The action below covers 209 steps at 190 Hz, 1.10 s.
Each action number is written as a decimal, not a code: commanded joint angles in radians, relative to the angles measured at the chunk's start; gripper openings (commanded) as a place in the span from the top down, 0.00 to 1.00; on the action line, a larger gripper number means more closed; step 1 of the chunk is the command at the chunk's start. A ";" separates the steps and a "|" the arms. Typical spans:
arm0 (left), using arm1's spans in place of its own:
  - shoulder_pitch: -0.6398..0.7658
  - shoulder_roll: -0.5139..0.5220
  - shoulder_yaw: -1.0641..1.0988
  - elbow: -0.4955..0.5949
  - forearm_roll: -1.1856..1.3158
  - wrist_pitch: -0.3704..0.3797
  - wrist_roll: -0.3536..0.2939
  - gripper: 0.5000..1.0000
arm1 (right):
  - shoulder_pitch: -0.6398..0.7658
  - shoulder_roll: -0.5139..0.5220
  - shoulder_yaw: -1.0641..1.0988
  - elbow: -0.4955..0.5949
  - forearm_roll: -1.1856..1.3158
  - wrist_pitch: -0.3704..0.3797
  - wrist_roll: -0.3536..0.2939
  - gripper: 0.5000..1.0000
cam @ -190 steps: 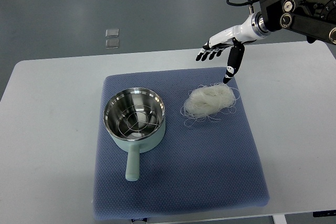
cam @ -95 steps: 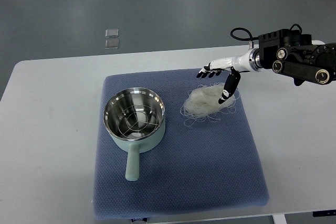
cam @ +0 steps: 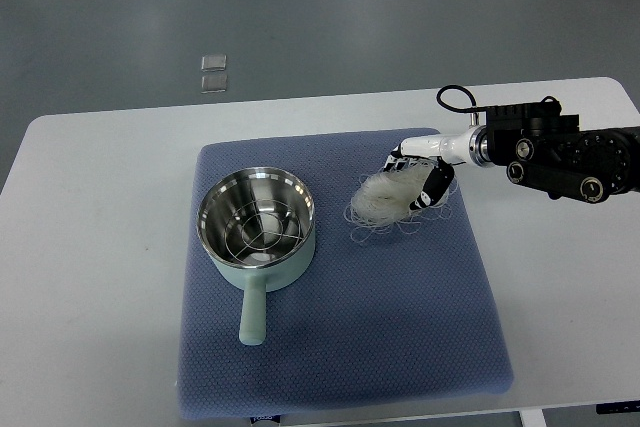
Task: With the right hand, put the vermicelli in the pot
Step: 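Lower the right hand onto the white vermicelli and close fingers around it, then lift the vermicelli with the right hand and carry it over the pot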
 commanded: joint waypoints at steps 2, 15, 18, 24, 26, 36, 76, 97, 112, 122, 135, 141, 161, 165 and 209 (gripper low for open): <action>-0.001 0.000 -0.001 0.000 0.000 0.001 0.000 0.00 | -0.002 -0.001 -0.009 -0.006 -0.006 -0.017 0.000 1.00; -0.001 0.000 -0.001 0.000 0.000 -0.001 0.000 0.00 | 0.007 -0.015 -0.007 -0.006 0.001 -0.012 -0.001 1.00; 0.000 0.000 -0.001 0.000 0.000 0.001 0.000 0.00 | 0.012 -0.020 -0.004 -0.005 0.006 -0.008 -0.001 1.00; -0.001 0.000 -0.001 0.000 0.000 0.001 0.000 0.00 | 0.021 -0.029 0.002 -0.002 0.008 0.002 -0.001 1.00; -0.001 0.000 -0.001 0.000 0.000 0.001 0.000 0.00 | 0.027 -0.033 0.002 0.000 0.009 0.006 -0.001 1.00; -0.001 0.000 -0.001 0.000 0.000 0.001 0.000 0.00 | 0.061 -0.064 0.007 0.014 0.014 0.031 -0.001 1.00; -0.001 0.000 0.001 0.000 0.000 0.001 0.000 0.00 | 0.257 -0.207 0.014 0.167 0.077 0.161 -0.003 1.00; -0.001 0.000 0.001 -0.001 0.000 -0.001 0.000 0.00 | 0.374 -0.267 0.014 0.259 0.136 0.210 -0.004 1.00; -0.001 0.000 0.001 -0.001 0.000 -0.001 0.000 0.00 | 0.446 -0.276 0.013 0.308 0.189 0.223 -0.004 1.00; -0.001 0.000 0.001 -0.001 0.000 0.001 0.000 0.00 | 0.480 -0.265 0.011 0.322 0.219 0.223 -0.004 1.00; -0.001 0.000 0.001 -0.001 0.000 -0.001 0.000 0.00 | 0.504 -0.241 0.011 0.327 0.248 0.216 -0.001 1.00; -0.001 0.000 0.001 -0.001 0.000 -0.001 0.000 0.00 | 0.510 -0.213 0.010 0.325 0.259 0.209 0.000 1.00; -0.001 0.000 0.001 -0.001 0.000 -0.001 0.000 0.00 | 0.516 -0.135 0.002 0.314 0.268 0.170 0.005 1.00; -0.001 0.000 0.001 -0.001 0.000 -0.001 0.000 0.00 | 0.516 -0.113 -0.001 0.311 0.268 0.161 0.008 1.00; -0.001 0.000 0.001 -0.001 0.000 0.001 0.000 0.00 | 0.509 0.138 -0.039 0.208 0.276 0.111 0.031 1.00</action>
